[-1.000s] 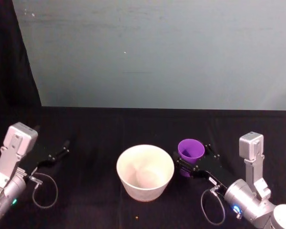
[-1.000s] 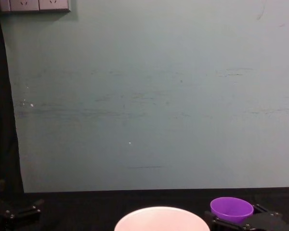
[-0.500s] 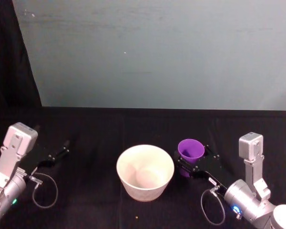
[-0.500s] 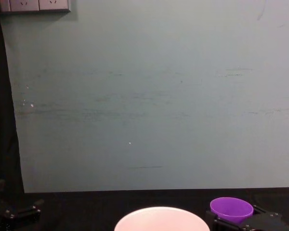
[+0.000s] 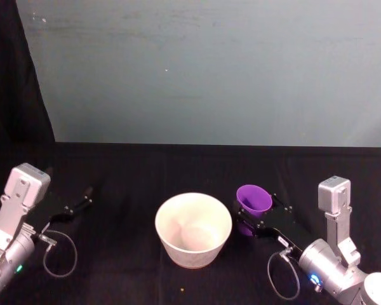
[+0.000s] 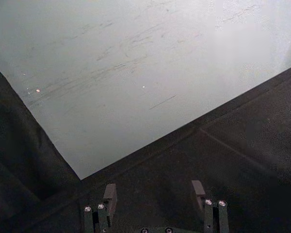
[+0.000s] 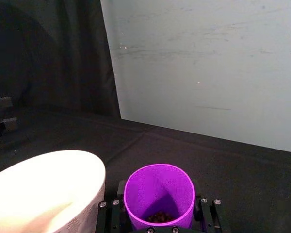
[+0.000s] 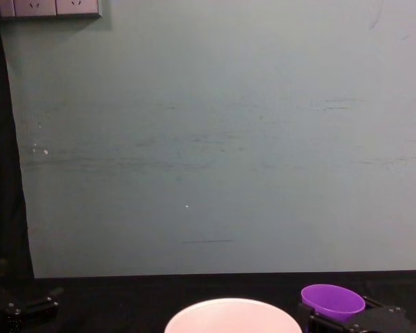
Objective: Pick up the cup and pour the mung beans from the cup into the bowl.
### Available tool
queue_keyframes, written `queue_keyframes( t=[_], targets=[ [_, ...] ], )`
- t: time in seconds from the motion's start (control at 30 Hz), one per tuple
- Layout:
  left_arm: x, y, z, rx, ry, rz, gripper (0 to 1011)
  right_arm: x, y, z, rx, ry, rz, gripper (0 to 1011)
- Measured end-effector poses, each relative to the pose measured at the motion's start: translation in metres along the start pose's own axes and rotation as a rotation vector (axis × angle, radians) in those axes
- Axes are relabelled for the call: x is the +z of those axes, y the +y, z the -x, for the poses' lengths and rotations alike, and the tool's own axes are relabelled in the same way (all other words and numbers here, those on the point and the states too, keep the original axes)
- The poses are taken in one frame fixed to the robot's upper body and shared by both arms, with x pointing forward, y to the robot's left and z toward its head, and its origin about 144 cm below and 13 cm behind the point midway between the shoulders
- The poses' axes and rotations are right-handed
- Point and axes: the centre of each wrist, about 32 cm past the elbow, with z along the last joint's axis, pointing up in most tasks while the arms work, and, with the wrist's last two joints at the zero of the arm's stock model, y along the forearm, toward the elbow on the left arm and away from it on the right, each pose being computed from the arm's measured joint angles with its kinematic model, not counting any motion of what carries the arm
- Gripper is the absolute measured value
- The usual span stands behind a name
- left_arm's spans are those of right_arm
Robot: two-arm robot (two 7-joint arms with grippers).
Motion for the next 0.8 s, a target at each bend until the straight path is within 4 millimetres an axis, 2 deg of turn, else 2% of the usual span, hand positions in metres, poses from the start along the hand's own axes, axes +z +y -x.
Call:
queue_keyframes(
  t=[0.17,0.57,0.8],
  targets=[
    [0.0,0.0,0.0,0.0,0.0,0.0,1003,0.01,-0.005,0.003,0.001,-0.027,-0.002,747],
    [0.0,0.0,0.0,0.0,0.0,0.0,1003,0.052,-0.021,0.005,0.004,-0.051,-0.005,747],
    [0.0,0.0,0.0,0.0,0.0,0.0,1003,0.084,-0.03,0.003,0.001,-0.067,0.003,747]
  ],
)
